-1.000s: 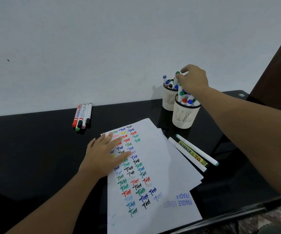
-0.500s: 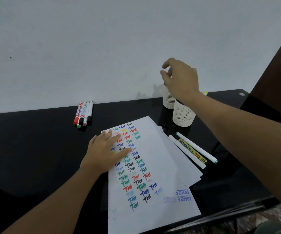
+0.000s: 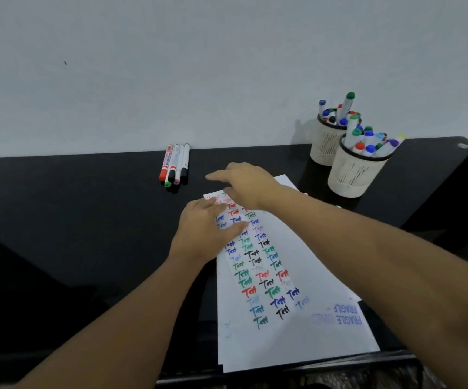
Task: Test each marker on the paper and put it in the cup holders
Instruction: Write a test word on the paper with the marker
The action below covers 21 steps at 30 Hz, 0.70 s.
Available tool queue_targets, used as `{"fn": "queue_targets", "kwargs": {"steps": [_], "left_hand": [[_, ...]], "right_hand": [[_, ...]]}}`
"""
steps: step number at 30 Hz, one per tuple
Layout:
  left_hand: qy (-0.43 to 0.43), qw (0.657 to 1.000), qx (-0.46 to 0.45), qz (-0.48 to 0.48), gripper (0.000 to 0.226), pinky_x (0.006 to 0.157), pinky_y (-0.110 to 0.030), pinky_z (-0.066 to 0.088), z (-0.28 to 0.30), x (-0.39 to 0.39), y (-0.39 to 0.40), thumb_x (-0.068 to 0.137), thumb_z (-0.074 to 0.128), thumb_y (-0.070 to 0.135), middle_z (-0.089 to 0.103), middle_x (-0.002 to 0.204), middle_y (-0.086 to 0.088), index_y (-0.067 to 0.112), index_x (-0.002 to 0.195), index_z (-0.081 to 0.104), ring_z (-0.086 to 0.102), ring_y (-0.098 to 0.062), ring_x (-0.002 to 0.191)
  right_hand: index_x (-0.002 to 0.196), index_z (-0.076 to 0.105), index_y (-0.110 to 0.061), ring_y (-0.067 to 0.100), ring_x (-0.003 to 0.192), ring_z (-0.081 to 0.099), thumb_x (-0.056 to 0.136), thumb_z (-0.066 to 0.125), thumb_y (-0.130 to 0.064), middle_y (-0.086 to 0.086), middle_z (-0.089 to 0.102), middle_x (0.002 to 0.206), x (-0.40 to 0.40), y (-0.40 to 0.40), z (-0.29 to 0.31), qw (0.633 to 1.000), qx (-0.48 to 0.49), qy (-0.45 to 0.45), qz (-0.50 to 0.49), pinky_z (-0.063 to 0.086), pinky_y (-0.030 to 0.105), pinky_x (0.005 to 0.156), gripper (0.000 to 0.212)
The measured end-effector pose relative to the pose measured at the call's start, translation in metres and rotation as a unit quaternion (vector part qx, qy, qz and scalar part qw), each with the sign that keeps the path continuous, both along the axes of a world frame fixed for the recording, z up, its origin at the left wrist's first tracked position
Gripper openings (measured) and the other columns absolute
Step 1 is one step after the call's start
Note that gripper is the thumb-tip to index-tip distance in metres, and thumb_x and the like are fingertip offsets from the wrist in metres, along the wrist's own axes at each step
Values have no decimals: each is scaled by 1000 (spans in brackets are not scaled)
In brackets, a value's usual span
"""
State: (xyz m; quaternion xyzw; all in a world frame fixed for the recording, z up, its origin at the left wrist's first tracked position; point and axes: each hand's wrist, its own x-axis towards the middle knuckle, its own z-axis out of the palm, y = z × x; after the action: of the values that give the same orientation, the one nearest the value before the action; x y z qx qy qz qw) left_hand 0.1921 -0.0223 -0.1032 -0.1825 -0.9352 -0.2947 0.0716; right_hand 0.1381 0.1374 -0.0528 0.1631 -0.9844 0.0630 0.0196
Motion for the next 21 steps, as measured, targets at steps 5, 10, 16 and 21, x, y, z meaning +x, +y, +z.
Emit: {"fn": "queue_targets", "kwargs": {"steps": [5,10,16,21], "left_hand": [[-1,1000,-3,-3,75,106,-43,43,-9,-7,-2,73,52,85,65,124,15,30,120,71,47,-15,123],[-5,1000,-5,-6,71,106,-41,42,-11,-10,-1,73,53,81,64,122,16,30,119,69,44,-13,123],[-1,1000,-11,-8,84,112,-41,36,-10,-9,-1,69,44,84,60,136,10,25,122,70,42,-17,128],[-16,1000,-15,-1,82,113,-44,36,-11,-9,-1,74,53,83,55,143,8,24,129,67,37,-16,134]], "right_hand": [[157,30,-49,25,124,51,100,56,-11,5,50,144,-40,-29,-3,996,82,-2,31,48,43,98,73],[159,22,-51,28,122,50,96,62,-12,7,46,148,-66,-50,-13,988,144,-5,55,47,42,91,84],[132,53,-30,21,95,53,94,56,-6,2,59,116,-71,-57,-11,993,93,48,55,35,36,75,45],[122,56,-30,21,90,55,93,55,-4,0,58,106,-72,-50,-13,992,90,67,54,34,36,74,39]]}}
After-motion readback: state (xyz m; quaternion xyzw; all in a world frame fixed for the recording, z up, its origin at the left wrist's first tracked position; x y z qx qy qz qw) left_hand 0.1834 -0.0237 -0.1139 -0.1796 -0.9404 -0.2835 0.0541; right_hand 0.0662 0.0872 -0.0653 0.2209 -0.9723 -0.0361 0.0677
